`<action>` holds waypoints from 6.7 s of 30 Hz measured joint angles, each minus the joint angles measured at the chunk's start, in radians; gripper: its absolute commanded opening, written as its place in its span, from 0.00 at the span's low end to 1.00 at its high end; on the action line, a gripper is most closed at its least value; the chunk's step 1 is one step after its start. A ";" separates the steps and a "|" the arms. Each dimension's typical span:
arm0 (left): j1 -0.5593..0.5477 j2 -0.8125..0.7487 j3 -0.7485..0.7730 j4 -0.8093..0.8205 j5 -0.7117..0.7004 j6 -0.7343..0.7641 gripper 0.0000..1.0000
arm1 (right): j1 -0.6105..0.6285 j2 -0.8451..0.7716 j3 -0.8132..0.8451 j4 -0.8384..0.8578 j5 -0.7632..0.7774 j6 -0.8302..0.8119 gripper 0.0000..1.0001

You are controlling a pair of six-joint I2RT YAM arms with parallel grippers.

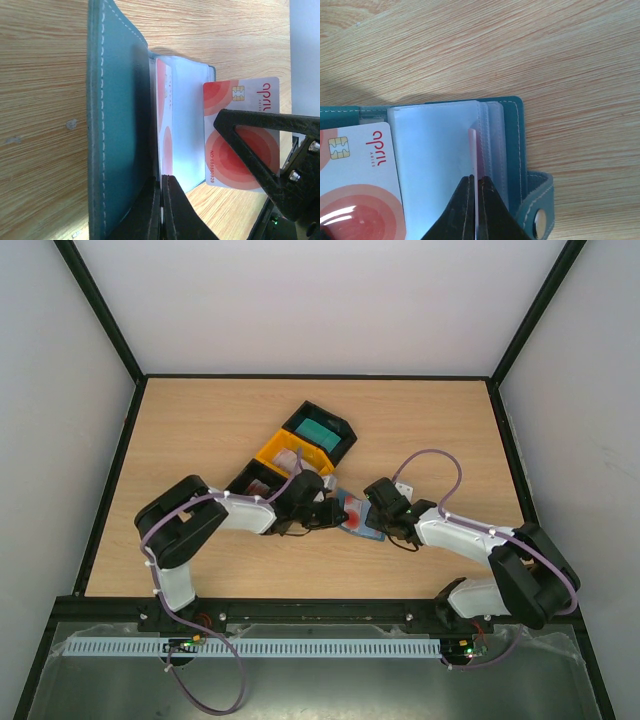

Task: Put the credit cards into the card holder
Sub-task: Insert the credit card into the card holder, then turn over the card slot in the card holder.

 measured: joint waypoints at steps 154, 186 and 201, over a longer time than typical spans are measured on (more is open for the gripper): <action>-0.049 0.143 0.507 -0.652 0.065 0.510 0.38 | -0.008 -0.176 -0.027 -0.133 0.059 0.023 0.02; -0.031 0.248 0.525 -0.660 0.019 0.445 0.05 | -0.008 -0.207 -0.031 -0.092 0.011 0.028 0.02; -0.029 0.255 0.536 -0.672 0.021 0.441 0.05 | -0.008 -0.167 -0.044 -0.097 0.001 0.037 0.02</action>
